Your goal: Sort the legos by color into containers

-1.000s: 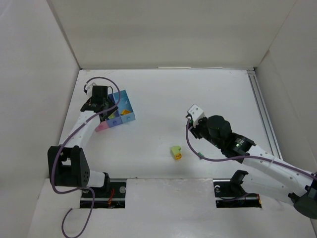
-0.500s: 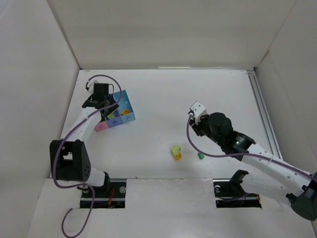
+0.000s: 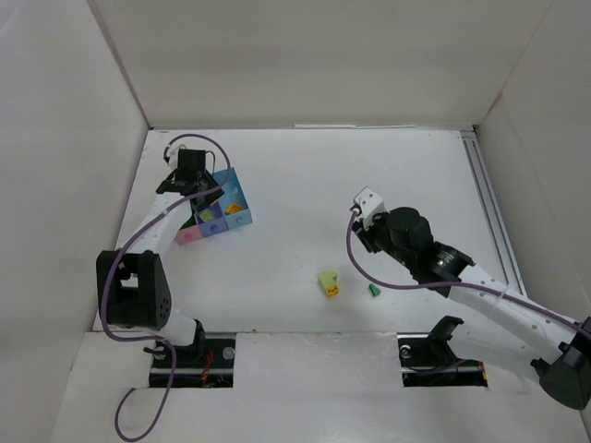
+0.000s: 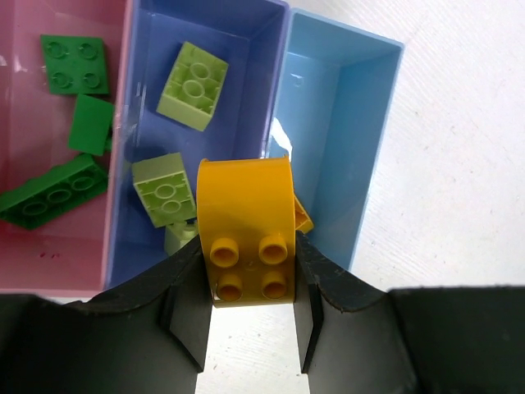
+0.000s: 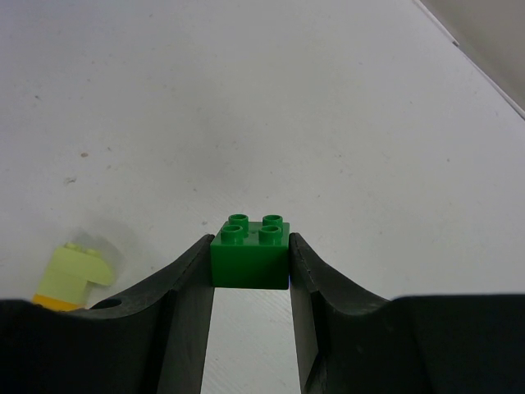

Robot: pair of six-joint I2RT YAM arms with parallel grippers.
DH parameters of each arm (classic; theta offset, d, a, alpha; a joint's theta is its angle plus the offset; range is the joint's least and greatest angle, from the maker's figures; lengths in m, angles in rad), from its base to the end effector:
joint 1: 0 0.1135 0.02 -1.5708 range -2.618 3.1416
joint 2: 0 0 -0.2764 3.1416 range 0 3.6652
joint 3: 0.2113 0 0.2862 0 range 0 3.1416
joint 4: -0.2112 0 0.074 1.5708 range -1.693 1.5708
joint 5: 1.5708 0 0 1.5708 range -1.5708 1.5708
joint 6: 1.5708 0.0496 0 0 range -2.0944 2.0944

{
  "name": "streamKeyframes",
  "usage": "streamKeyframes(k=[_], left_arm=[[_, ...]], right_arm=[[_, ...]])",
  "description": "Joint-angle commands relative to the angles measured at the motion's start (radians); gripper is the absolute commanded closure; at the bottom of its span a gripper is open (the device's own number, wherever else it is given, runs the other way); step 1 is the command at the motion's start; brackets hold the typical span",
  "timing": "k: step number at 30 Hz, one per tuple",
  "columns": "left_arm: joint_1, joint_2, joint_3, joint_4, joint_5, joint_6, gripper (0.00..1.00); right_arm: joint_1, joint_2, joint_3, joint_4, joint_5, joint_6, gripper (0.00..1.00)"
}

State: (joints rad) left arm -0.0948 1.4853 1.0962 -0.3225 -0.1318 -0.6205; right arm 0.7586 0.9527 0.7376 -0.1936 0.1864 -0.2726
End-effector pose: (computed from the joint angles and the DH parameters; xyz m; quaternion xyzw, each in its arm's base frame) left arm 0.3703 -0.0287 0.2578 -0.2622 0.8689 -0.0894 0.4103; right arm 0.1941 0.1713 0.2889 -0.3659 0.7492 0.0560 0.5492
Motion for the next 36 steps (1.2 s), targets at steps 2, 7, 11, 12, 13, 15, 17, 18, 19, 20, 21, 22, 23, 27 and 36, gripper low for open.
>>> streamKeyframes(k=[2, 7, 11, 12, 13, 15, 17, 18, 19, 20, 21, 22, 23, 27, 36], left_arm=[[-0.025, 0.015, 0.068, 0.022, 0.000, 0.027, 1.00], [-0.034, 0.050, 0.087, 0.022, 0.038, 0.027, 1.00], [-0.043, 0.070, 0.097, 0.033, 0.038, 0.027, 1.00], [-0.055, 0.081, 0.106, 0.033, 0.038, 0.027, 1.00], [-0.056, 0.081, 0.106, 0.033, 0.038, 0.027, 1.00], [-0.056, 0.104, 0.119, 0.033, 0.038, 0.027, 0.99], [-0.056, 0.118, 0.146, 0.020, 0.047, 0.027, 0.98], [-0.056, 0.118, 0.146, 0.020, 0.047, 0.027, 0.96], [-0.056, 0.127, 0.157, 0.020, 0.047, 0.027, 0.95], [-0.065, 0.127, 0.168, 0.020, 0.047, 0.027, 0.93], [-0.065, 0.136, 0.168, 0.020, 0.038, 0.027, 0.83], [-0.065, 0.136, 0.180, 0.020, 0.038, 0.027, 0.79], [-0.065, 0.136, 0.180, 0.020, 0.038, 0.027, 0.72], [-0.065, 0.136, 0.180, 0.020, 0.038, 0.027, 0.63], [-0.065, 0.116, 0.159, 0.031, 0.057, 0.038, 0.44]], right_arm=[[-0.010, 0.004, 0.020, 0.037, -0.019, 0.012, 0.98], [-0.019, 0.004, 0.020, 0.037, -0.019, 0.012, 0.98], [-0.028, 0.004, 0.020, 0.037, -0.019, 0.012, 0.98], [-0.028, 0.004, 0.020, 0.037, -0.028, 0.012, 0.98], [-0.028, 0.004, 0.020, 0.037, -0.028, 0.012, 0.98], [-0.028, 0.015, 0.020, 0.037, -0.028, 0.012, 0.98], [-0.028, 0.015, 0.020, 0.037, -0.028, 0.012, 0.98], [-0.028, 0.015, 0.020, 0.037, -0.028, 0.012, 0.98], [-0.038, 0.015, 0.020, 0.037, -0.028, 0.012, 0.98], [-0.038, 0.015, 0.020, 0.037, -0.028, 0.012, 0.98], [-0.038, 0.015, 0.020, 0.037, -0.028, 0.012, 0.98], [-0.038, 0.015, 0.020, 0.037, -0.028, 0.012, 0.98], [-0.038, 0.006, 0.020, 0.037, -0.028, 0.012, 0.98], [-0.038, 0.006, 0.020, 0.037, -0.028, 0.012, 0.97], [-0.038, -0.003, 0.020, 0.037, -0.028, 0.012, 0.97]])
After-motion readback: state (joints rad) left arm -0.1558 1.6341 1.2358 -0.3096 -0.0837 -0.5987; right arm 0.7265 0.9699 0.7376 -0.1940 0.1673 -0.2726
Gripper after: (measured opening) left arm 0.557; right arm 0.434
